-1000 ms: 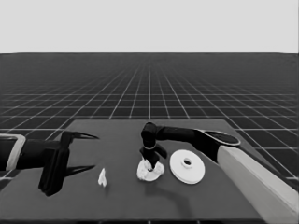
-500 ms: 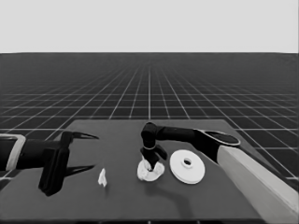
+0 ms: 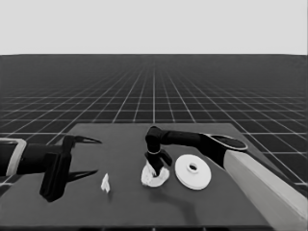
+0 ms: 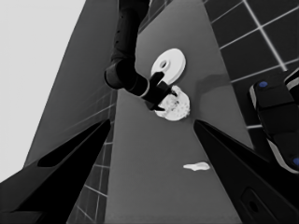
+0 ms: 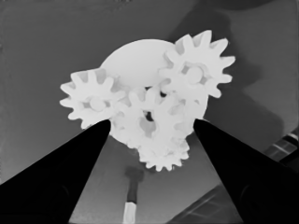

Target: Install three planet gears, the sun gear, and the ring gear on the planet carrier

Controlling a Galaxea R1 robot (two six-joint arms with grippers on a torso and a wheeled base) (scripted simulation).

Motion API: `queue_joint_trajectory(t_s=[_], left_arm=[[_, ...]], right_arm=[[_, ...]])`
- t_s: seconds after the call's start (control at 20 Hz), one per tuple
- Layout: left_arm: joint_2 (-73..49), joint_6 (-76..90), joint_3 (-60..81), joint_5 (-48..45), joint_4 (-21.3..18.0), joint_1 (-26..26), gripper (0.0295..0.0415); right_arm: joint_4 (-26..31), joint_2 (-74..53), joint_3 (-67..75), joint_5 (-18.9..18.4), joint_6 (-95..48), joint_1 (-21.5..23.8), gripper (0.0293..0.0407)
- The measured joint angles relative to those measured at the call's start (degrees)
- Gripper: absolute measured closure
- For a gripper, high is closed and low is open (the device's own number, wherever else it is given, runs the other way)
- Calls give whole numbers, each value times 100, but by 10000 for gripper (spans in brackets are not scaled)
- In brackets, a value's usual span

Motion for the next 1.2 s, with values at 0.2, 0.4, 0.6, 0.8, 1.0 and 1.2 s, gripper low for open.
queue_joint_trajectory(t_s=[0.2, 0.4, 0.6, 0.8, 1.0, 1.2], left_arm=[[0, 0, 0, 0, 0, 0, 326], [0, 0, 0, 0, 0, 0, 326], [0, 0, 0, 0, 0, 0, 326], [0, 0, 0, 0, 0, 0, 326], [0, 0, 0, 0, 0, 0, 326], [0, 0, 0, 0, 0, 0, 326]], right_arm=[[0, 0, 0, 0, 9, 0, 315], [401, -70, 328, -212, -3658, 496, 309], [627, -92, 412, -227, -5481, 754, 315], [658, -97, 418, -223, -5705, 779, 315], [-2051, -6502, 7026, 1576, -10982, -1177, 314], [-2381, -7520, 7937, 1799, -11635, -1398, 315]])
